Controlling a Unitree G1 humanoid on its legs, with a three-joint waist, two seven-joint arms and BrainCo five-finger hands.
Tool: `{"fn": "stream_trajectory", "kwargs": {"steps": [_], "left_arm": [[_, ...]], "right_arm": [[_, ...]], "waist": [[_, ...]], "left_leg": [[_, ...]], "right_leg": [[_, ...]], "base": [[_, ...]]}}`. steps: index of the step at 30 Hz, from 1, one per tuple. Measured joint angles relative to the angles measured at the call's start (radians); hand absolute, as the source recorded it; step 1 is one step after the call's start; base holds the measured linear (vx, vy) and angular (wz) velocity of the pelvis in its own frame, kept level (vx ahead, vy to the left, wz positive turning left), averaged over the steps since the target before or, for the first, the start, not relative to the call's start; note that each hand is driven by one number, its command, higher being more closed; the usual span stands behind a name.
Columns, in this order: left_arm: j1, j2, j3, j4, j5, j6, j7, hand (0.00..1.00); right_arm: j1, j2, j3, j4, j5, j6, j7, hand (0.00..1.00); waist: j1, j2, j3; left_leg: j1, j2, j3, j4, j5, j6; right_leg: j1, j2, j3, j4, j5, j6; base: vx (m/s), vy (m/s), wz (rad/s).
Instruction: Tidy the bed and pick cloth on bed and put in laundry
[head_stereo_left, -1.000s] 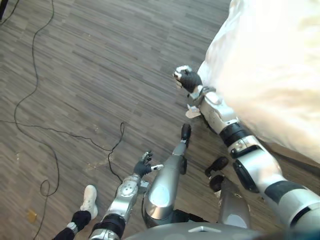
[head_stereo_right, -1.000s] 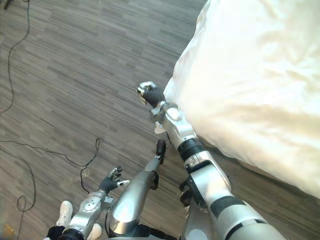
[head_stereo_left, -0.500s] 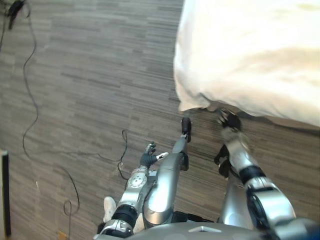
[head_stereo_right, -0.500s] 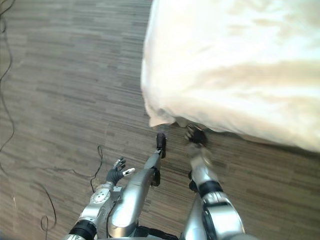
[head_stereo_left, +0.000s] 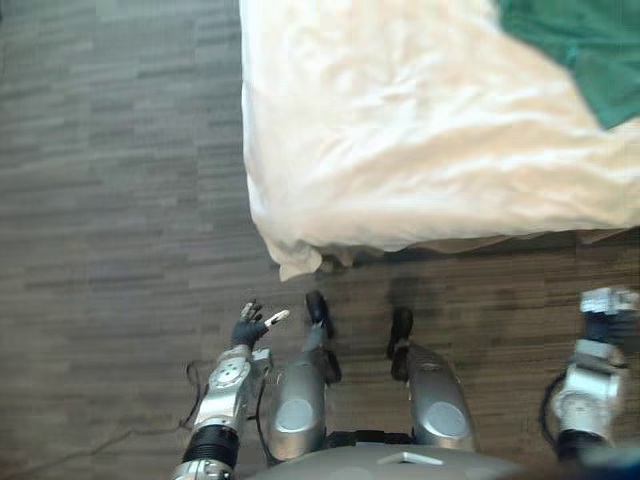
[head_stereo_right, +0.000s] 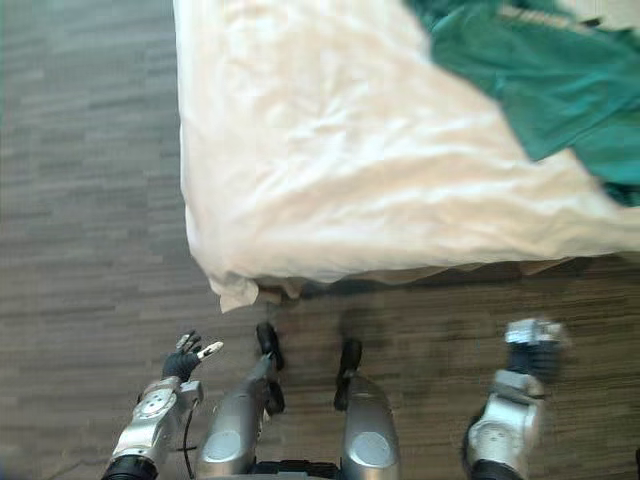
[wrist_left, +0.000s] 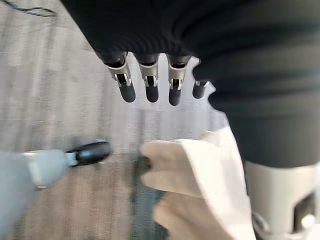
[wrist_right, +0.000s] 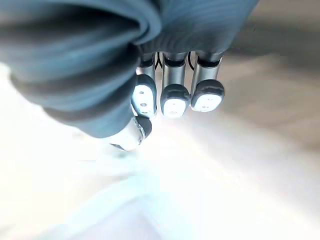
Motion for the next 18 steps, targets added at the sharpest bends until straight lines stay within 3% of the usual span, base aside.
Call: {"fn": "stream_trajectory", "kwargs": {"steps": [3,6,8,10,13,16,18], "left_arm": [[0.017,-0.019,-0.004,0.020,-0.002,0.007,-0.011,0.00],[0.022,-0.036,-0.055,0.086,-0.014,0.047,-0.006,0.00],[0.033,-0.044,-0.112,0.123,-0.023,0.092,-0.002,0.00],[0.050,-0.047,-0.170,0.171,-0.027,0.125,0.008,0.00],[0.067,-0.037,-0.214,0.203,-0.066,0.136,0.027,0.00],[0.048,-0.025,-0.256,0.235,-0.103,0.128,0.042,0.00],[0.010,-0.024,-0.262,0.238,-0.103,0.111,0.042,0.00]], "right_arm": [[0.001,0.001,0.009,-0.298,-0.046,-0.045,-0.010,1.00],[-0.037,0.012,0.114,-0.382,-0.057,-0.031,0.039,1.00],[-0.053,0.032,0.238,-0.400,-0.056,0.037,0.097,1.00],[-0.072,0.041,0.429,-0.398,-0.056,0.164,0.156,1.00],[-0.155,0.041,0.657,-0.335,-0.087,0.316,0.194,1.00],[-0.367,0.052,0.846,-0.136,-0.197,0.413,0.154,1.00],[-0.520,0.072,0.879,-0.013,-0.235,0.429,0.107,1.00]], "waist": [[-0.002,-0.019,-0.091],[-0.010,-0.028,-0.143],[-0.011,-0.020,-0.164],[-0.002,-0.003,-0.178],[0.006,0.019,-0.196],[0.035,0.039,-0.186],[0.051,0.047,-0.148]], "left_leg": [[0.045,0.007,0.019,0.024,-0.035,-0.007],[0.088,0.003,0.017,0.022,-0.047,-0.008],[0.107,-0.004,0.005,0.017,-0.049,-0.007],[0.134,-0.013,-0.008,0.013,-0.049,-0.005],[0.137,-0.020,-0.032,0.010,-0.044,0.001],[0.114,-0.027,-0.060,-0.008,-0.022,0.007],[0.061,-0.026,-0.087,-0.013,-0.006,0.005]], "right_leg": [[0.060,0.005,0.009,-0.028,-0.001,0.001],[0.114,0.007,0.008,-0.057,0.002,0.005],[0.151,0.005,-0.001,-0.085,0.009,0.015],[0.196,0.000,-0.008,-0.112,0.015,0.023],[0.217,-0.004,-0.031,-0.131,0.021,0.028],[0.195,-0.004,-0.050,-0.142,0.030,0.027],[0.152,-0.002,-0.072,-0.140,0.036,0.020]], "base": [[0.11,-0.008,-0.20],[0.08,0.010,-0.01],[0.04,0.030,0.12],[0.02,0.042,0.14],[-0.01,0.033,0.19],[-0.08,0.029,0.18],[-0.15,0.029,0.38]]}}
